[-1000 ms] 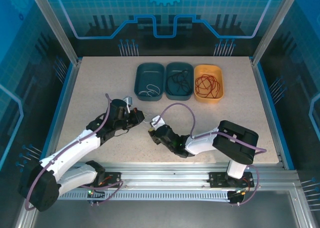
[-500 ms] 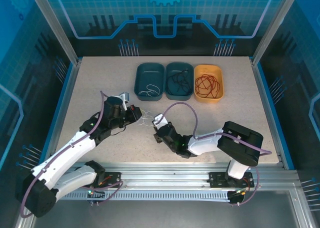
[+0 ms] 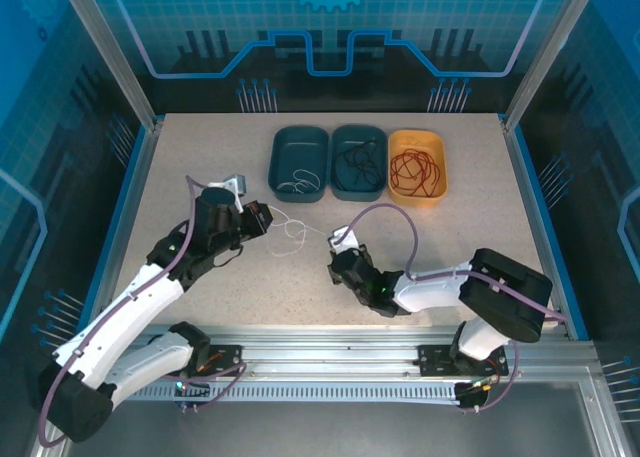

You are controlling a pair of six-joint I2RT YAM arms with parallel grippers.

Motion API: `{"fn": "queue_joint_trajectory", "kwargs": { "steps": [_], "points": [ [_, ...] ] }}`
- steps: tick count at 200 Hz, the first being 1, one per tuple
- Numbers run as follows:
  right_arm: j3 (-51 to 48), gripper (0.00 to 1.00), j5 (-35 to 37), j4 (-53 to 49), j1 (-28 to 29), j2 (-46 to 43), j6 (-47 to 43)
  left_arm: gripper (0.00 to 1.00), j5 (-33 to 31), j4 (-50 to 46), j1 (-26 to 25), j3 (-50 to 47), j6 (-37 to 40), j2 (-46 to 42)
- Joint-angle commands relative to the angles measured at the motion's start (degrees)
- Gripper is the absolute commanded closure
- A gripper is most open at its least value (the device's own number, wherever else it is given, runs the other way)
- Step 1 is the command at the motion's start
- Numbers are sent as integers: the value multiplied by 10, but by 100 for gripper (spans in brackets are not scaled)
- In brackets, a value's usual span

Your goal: Untangle the cables

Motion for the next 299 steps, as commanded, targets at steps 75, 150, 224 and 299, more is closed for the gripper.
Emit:
{"fn": "queue_joint_trajectory", "kwargs": {
  "steps": [75,150,224,299],
  "points": [
    [-51,100,43,-149,-62,-121,118,97,-11,-25,41,-14,17,-36],
    [-65,77,-46,-214,-106,-206,107,97,15,-4,47,-31,20,-30],
    [27,59,-116,-329,-93,-191,124,98,41,15,48,-45,5,-25],
    [210,60,-195,-497,-16,-119,187,98,38,13,47,-50,2,-31]
  ]
}}
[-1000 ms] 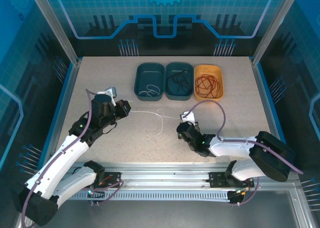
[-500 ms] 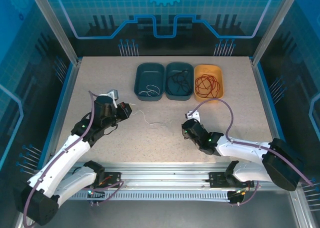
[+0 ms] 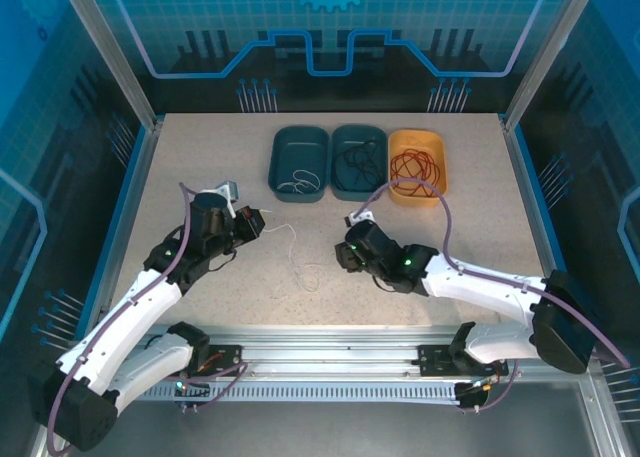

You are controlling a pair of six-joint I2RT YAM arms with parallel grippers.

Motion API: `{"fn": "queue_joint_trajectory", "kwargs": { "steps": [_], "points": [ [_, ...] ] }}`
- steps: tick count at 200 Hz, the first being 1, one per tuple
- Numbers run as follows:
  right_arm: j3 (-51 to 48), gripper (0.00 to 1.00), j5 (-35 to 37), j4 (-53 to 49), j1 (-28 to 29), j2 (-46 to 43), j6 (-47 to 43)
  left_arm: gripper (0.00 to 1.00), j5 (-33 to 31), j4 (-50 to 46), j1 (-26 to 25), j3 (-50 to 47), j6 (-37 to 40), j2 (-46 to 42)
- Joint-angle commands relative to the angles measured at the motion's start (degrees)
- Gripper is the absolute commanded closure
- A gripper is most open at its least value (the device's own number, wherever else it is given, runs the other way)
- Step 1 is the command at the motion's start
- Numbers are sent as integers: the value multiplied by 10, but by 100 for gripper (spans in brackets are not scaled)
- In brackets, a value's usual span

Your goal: Untangle the cables

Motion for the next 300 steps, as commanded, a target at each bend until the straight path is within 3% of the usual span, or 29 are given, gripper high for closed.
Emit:
{"fn": "queue_joint_trajectory", "kwargs": {
  "steps": [1,63,90,107,165,231,300],
  "points": [
    [63,60,-23,-94,37,33,50,98,9,10,4,-7,-1,-11],
    [172,59,-94,-62,133,165,47,98,-41,-13,5,9,13,4],
    [239,46,-54,-101,163,235,46,98,-46,-9,6,17,10,18],
    [282,41,-30,-145,166,276,62,98,-48,-5,7,17,8,25],
    [378,38,12,-242,174,381,105,97,-54,17,10,0,-9,31],
    [426,38,30,-292,173,436,116,97,-53,26,11,-10,-15,37],
    [394,62,27,-284,169,417,124,97,-53,29,12,-16,-15,41]
  ]
}}
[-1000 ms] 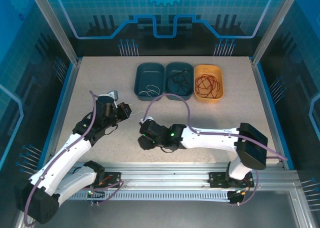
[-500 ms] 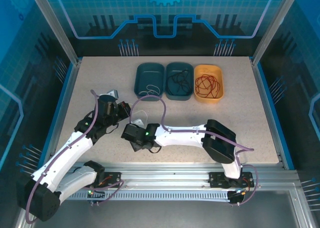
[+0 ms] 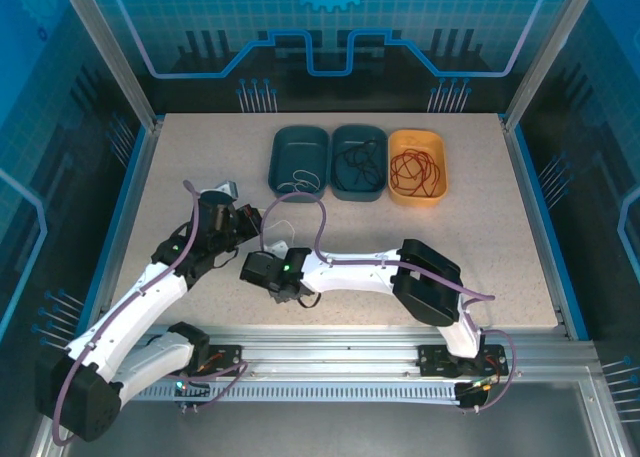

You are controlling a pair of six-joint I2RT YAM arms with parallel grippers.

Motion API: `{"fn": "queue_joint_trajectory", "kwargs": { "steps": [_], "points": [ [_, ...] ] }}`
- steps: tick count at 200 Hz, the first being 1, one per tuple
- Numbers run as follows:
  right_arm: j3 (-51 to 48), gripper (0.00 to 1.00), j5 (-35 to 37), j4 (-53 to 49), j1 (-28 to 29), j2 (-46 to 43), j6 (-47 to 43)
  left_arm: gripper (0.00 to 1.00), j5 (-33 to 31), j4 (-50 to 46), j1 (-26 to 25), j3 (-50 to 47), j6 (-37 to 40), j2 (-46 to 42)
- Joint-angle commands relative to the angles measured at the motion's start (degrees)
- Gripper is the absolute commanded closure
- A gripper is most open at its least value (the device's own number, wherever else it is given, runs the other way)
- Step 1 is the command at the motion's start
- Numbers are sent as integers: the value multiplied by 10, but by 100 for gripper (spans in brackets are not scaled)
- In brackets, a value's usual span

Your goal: Untangle the cables

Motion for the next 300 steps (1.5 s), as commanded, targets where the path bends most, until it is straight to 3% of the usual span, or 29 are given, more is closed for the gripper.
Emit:
{"fn": "queue_joint_trajectory", "kwargs": {
  "steps": [1,34,63,102,148,222,300],
  "points": [
    [-12,62,8,-9,1,-11,12,97,-11,10,6,-6,-12,5],
    [-22,67,-8,3,-7,-4,12,97,-9,10,7,-9,-12,7],
    [-38,85,-14,21,-12,-11,12,97,-10,7,7,-11,-10,7],
    [-78,99,-6,55,-12,-56,8,98,-13,5,11,-19,-9,6],
    [-171,100,36,127,-11,-151,-2,98,-20,-3,22,-31,-4,0],
    [-279,100,169,133,-26,-301,-14,99,-38,-21,27,-44,23,-22],
    [-387,100,141,182,-108,-426,-33,100,-56,-29,33,-50,23,-31]
  ]
}}
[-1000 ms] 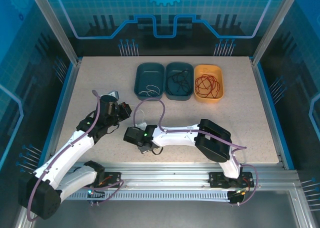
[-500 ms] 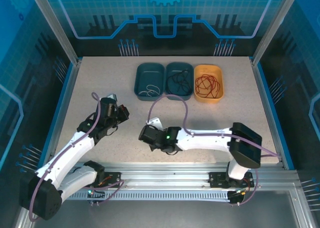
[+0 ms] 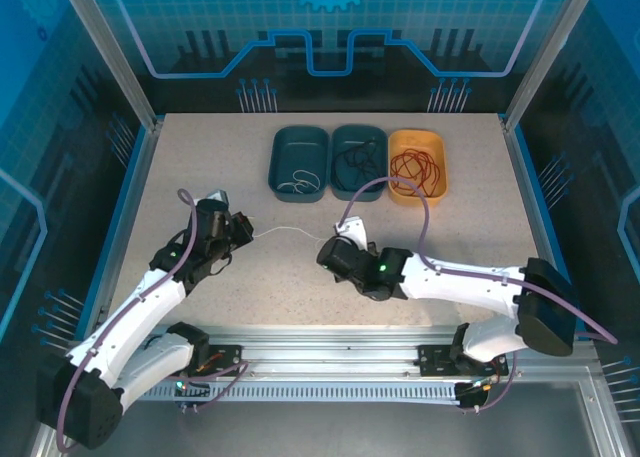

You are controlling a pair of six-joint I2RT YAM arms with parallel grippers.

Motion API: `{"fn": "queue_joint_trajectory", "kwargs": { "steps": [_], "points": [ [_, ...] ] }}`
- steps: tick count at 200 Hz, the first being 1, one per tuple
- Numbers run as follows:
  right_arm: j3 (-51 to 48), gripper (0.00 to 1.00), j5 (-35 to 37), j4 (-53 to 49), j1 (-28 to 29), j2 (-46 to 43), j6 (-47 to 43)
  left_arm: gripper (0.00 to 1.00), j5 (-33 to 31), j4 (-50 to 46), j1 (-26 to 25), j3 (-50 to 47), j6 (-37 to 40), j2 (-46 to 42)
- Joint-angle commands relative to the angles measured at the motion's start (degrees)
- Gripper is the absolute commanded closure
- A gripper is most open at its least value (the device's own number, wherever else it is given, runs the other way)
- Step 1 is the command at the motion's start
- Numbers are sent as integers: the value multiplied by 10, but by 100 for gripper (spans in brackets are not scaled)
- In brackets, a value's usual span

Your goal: Untangle the cables

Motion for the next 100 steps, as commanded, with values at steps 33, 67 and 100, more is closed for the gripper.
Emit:
{"fn": "queue_joint_trajectory", "kwargs": {
  "steps": [33,67,100],
  "points": [
    [-134,100,-28,132,-49,-145,-66,100,-22,-19,11,-8,23,-7],
    [-177,100,-58,85,-124,-249,-37,100,-24,-24,23,-8,28,-8],
    [-187,100,-71,23,-190,-321,-39,100,-19,-24,40,-11,23,-11]
  ]
}}
